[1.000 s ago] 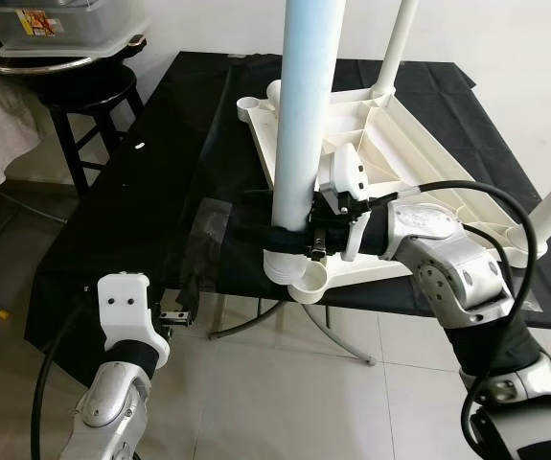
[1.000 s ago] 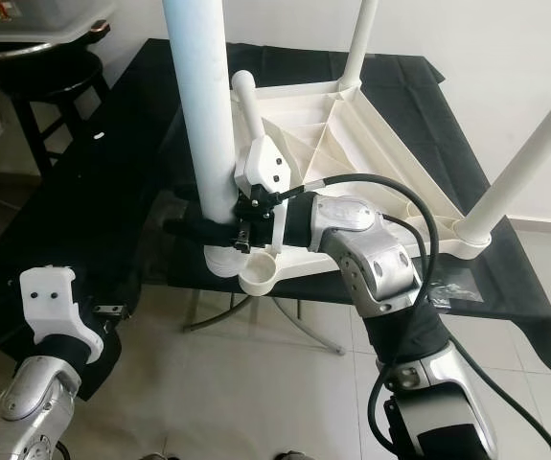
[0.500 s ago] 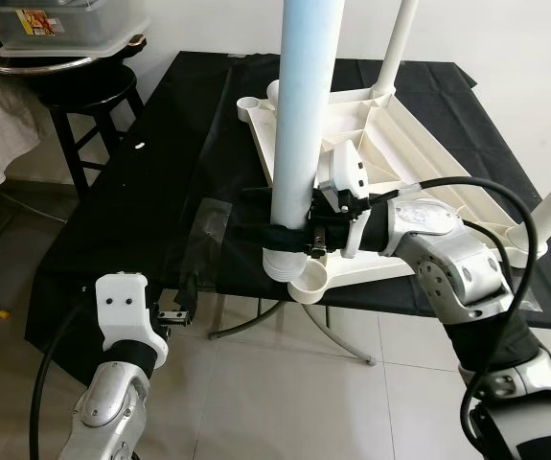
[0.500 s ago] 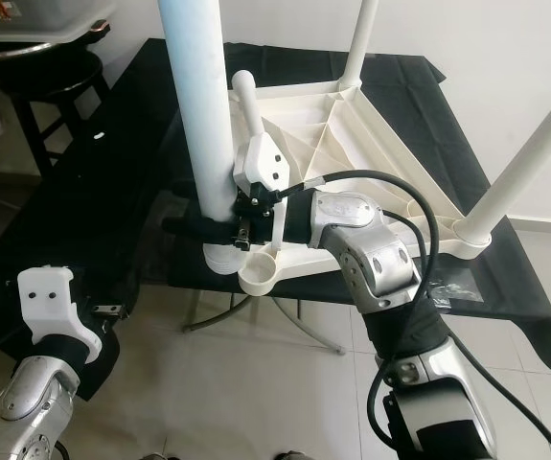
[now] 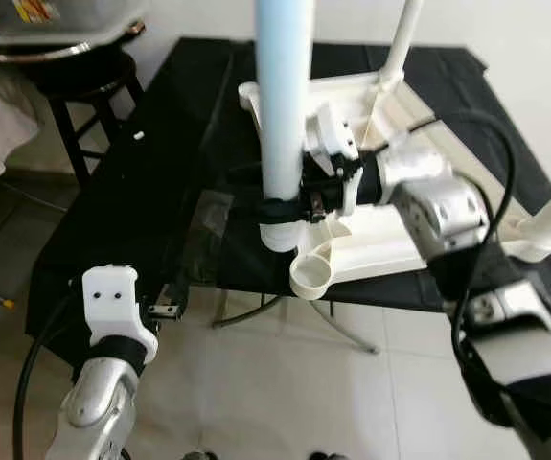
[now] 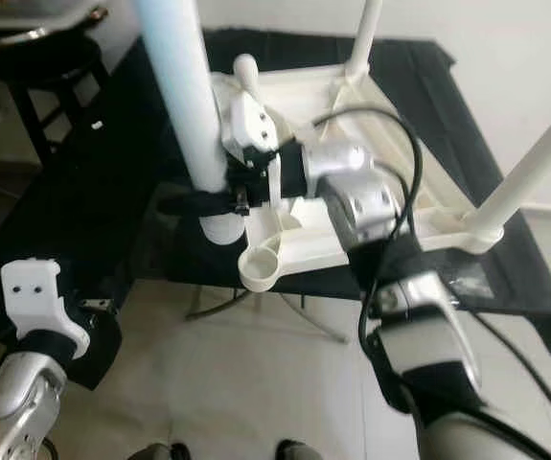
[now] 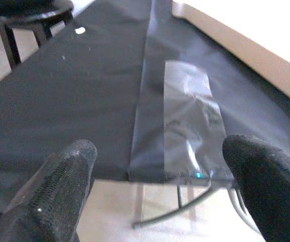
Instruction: Building children table
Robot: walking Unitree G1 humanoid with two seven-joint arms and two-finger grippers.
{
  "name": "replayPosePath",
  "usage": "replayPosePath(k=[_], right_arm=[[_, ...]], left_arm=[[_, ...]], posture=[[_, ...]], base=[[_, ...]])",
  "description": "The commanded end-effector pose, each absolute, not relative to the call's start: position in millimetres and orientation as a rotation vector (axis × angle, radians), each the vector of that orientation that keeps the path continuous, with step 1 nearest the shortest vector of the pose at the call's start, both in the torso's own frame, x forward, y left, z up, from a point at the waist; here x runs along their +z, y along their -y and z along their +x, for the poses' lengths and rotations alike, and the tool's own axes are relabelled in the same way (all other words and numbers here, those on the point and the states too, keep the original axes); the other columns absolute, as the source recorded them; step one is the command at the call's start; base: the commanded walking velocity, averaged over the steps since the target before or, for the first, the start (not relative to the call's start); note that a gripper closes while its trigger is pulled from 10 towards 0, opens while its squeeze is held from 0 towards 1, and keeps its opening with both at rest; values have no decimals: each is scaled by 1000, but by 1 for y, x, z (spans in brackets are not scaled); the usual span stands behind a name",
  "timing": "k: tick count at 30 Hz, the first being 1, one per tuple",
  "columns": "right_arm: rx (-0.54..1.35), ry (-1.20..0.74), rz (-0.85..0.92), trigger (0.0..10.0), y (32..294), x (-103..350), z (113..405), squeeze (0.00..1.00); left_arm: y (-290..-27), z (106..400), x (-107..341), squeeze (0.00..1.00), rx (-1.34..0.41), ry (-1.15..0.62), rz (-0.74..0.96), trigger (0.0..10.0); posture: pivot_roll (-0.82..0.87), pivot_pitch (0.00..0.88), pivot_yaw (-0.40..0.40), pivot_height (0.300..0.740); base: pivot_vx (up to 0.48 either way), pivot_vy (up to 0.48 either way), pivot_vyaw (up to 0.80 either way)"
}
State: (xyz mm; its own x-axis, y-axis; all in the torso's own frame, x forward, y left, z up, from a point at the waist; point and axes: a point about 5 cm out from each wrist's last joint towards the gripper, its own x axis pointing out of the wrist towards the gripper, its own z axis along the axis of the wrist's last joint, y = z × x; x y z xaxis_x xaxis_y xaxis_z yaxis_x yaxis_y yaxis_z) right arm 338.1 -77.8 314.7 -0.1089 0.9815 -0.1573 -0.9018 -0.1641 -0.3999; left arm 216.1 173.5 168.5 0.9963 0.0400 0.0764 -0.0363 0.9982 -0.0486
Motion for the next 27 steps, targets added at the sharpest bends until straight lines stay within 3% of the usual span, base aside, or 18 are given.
replayPosePath(k=[1,12,22,27], right_arm=[[1780,202,-457,10000,82,318,338,0],[1784,132,-451,10000,94,322,349,0],[1858,88,-515,10000,95,310,340,0],[1899,97,-643,10000,93,309,332,0]], left_arm=[[-176,208,169,0,42,55,-41,10000],[-181,193,173,0,77,43,-42,10000],[-185,182,179,0,100,48,-59,10000],[-172,175,188,0,-64,102,-75,10000]], posture=[[37,330,8,740],[58,388,15,740],[61,404,23,740],[46,392,17,740]], base=[[0,0,0],[0,0,0],[0,0,0],[0,0,0]])
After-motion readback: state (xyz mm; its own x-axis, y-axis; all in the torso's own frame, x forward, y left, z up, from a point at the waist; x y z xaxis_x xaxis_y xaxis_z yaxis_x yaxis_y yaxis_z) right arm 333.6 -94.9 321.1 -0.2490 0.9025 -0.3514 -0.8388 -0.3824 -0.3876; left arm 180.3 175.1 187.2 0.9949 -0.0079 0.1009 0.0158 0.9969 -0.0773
